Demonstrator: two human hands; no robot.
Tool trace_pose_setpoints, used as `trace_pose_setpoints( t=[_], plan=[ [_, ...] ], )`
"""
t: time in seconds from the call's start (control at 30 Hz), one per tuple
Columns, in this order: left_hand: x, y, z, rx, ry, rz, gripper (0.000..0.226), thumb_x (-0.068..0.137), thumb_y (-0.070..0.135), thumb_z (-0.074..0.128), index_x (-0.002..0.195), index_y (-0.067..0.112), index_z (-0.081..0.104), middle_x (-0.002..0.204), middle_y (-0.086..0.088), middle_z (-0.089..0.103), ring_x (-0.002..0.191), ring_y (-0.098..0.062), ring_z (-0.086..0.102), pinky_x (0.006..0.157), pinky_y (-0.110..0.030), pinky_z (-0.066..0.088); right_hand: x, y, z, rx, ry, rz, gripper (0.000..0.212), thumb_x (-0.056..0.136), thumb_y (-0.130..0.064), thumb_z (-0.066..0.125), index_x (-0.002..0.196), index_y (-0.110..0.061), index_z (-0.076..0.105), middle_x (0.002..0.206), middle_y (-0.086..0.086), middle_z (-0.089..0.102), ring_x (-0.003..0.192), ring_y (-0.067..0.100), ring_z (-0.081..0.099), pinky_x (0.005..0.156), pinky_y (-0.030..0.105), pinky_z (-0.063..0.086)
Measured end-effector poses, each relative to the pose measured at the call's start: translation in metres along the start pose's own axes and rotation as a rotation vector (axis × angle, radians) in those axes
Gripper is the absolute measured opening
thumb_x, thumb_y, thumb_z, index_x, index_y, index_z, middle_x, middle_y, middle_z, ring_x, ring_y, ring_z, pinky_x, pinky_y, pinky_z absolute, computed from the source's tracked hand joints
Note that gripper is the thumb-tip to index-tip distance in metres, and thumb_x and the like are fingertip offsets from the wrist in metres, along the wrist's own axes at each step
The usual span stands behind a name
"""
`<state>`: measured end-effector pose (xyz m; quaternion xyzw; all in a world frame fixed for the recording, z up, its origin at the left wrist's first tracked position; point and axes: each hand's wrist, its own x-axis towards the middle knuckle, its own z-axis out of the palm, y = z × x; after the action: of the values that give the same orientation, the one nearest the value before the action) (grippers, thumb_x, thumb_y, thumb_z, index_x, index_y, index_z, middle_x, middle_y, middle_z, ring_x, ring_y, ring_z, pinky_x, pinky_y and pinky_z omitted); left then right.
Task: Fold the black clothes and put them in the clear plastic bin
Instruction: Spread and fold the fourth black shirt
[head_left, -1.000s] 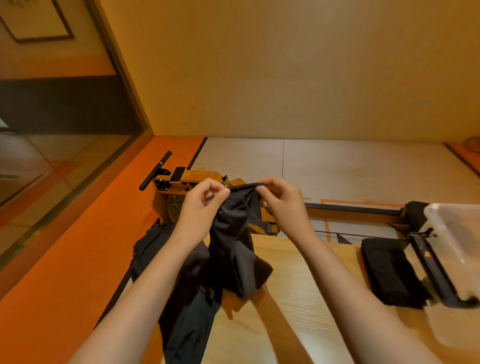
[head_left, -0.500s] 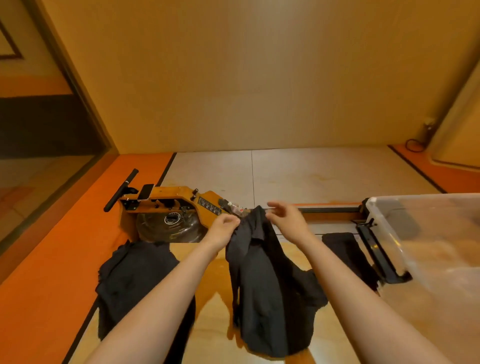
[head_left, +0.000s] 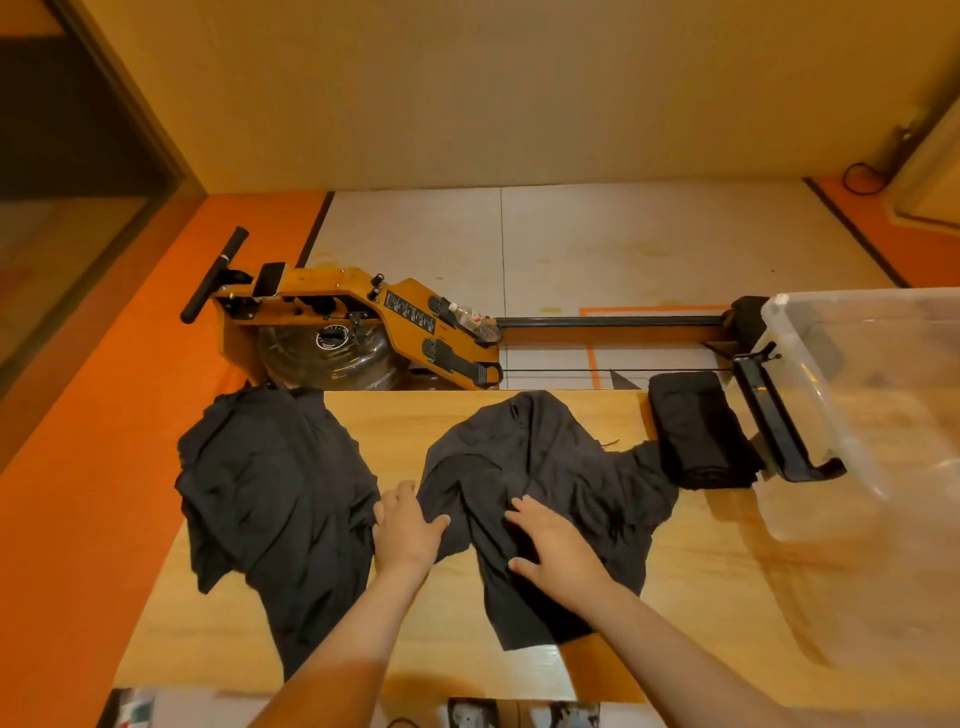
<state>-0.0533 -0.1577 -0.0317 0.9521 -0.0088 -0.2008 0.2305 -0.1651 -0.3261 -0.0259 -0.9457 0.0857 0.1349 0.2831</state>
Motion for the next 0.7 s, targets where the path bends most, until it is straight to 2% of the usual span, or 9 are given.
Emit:
trace_pose_setpoints(
  t=[0.1, 0.13, 0.2, 0.23, 0.33, 0.4, 0.5, 0.6, 0.7],
  plan=[
    [-0.003, -0.01, 0.005, 0.033, -0.011, -0.006, 0.047, 0.091, 0.033, 0.066, 0.127, 0.012, 0.044, 0.124, -0.005, 0.05, 0.122, -0.028, 0.043, 0.09, -0.04, 0.043, -0.004, 0.01, 0.032, -0.265, -0.084, -0.047, 0.085, 0.088, -0.054, 0.058, 0.154, -0.028, 0.011, 0.159, -0.005, -0.009, 0.147, 0.02, -0.015, 0.118, 0.039, -0.003],
    [-0.003, -0.012, 0.005, 0.033, -0.024, -0.01, 0.04, 0.091, 0.031, 0.067, 0.119, 0.012, 0.046, 0.112, -0.005, 0.053, 0.111, -0.028, 0.049, 0.081, -0.037, 0.045, -0.004, 0.017, 0.036, -0.324, -0.069, -0.061, 0.086, 0.085, -0.059, 0.057, 0.154, -0.028, 0.017, 0.16, -0.001, 0.0, 0.147, 0.023, -0.012, 0.119, 0.043, 0.01],
    [-0.002, -0.016, 0.006, 0.051, -0.061, 0.0, 0.026, 0.093, 0.028, 0.065, 0.098, 0.013, 0.045, 0.088, 0.0, 0.05, 0.085, -0.025, 0.053, 0.064, -0.033, 0.041, -0.001, 0.032, 0.038, -0.38, -0.001, -0.079, 0.078, 0.076, -0.06, 0.066, 0.143, -0.029, 0.042, 0.152, 0.004, 0.039, 0.144, 0.026, 0.018, 0.104, 0.046, 0.043],
    [-0.001, -0.018, 0.005, 0.055, -0.091, 0.006, 0.025, 0.094, 0.027, 0.063, 0.087, 0.014, 0.042, 0.079, 0.001, 0.047, 0.077, -0.023, 0.05, 0.061, -0.031, 0.037, 0.001, 0.037, 0.034, -0.388, 0.026, -0.088, 0.071, 0.074, -0.052, 0.075, 0.137, -0.03, 0.051, 0.145, 0.005, 0.049, 0.139, 0.027, 0.032, 0.097, 0.046, 0.048],
    [0.0, -0.026, 0.002, -0.077, -0.208, 0.039, 0.032, 0.095, 0.023, 0.061, 0.074, 0.01, 0.04, 0.077, -0.006, 0.047, 0.074, -0.024, 0.048, 0.061, -0.029, 0.03, 0.008, 0.05, 0.016, -0.247, 0.07, -0.136, 0.054, 0.087, -0.015, 0.071, 0.136, -0.03, 0.055, 0.152, 0.007, 0.039, 0.142, 0.027, 0.032, 0.109, 0.049, 0.039],
    [-0.001, -0.028, -0.011, -0.302, -0.283, 0.016, 0.017, 0.096, 0.018, 0.059, 0.091, 0.003, 0.054, 0.096, -0.01, 0.058, 0.091, -0.029, 0.057, 0.069, -0.029, 0.041, 0.009, 0.056, 0.001, -0.15, 0.083, -0.096, 0.049, 0.099, -0.009, 0.05, 0.143, -0.03, 0.045, 0.159, 0.0, 0.024, 0.148, 0.019, 0.018, 0.12, 0.037, 0.021],
    [-0.004, -0.03, -0.032, -0.471, -0.304, -0.006, 0.008, 0.097, 0.014, 0.056, 0.102, 0.011, 0.062, 0.106, -0.001, 0.065, 0.106, -0.023, 0.061, 0.093, -0.036, 0.047, 0.01, 0.062, -0.017, 0.067, 0.206, 0.025, 0.043, 0.1, -0.009, 0.044, 0.141, -0.022, 0.049, 0.153, -0.002, 0.036, 0.143, 0.015, 0.027, 0.116, 0.026, 0.018],
    [-0.01, -0.027, -0.047, -0.534, -0.218, -0.018, 0.021, 0.097, 0.008, 0.055, 0.08, 0.02, 0.05, 0.083, 0.011, 0.053, 0.076, 0.002, 0.054, 0.075, -0.017, 0.044, 0.008, 0.062, -0.027, 0.136, 0.315, 0.148, 0.038, 0.097, -0.003, 0.045, 0.128, -0.016, 0.061, 0.138, 0.002, 0.054, 0.134, 0.019, 0.042, 0.115, 0.033, 0.027],
    [-0.013, -0.026, -0.049, -0.603, -0.222, -0.007, 0.028, 0.095, 0.004, 0.056, 0.074, 0.021, 0.048, 0.077, 0.015, 0.049, 0.061, 0.016, 0.054, 0.062, -0.005, 0.04, 0.007, 0.054, -0.027, 0.078, 0.268, 0.16, 0.03, 0.096, -0.011, 0.044, 0.105, -0.022, 0.07, 0.096, -0.004, 0.07, 0.1, 0.012, 0.059, 0.113, 0.033, 0.028]
  ],
)
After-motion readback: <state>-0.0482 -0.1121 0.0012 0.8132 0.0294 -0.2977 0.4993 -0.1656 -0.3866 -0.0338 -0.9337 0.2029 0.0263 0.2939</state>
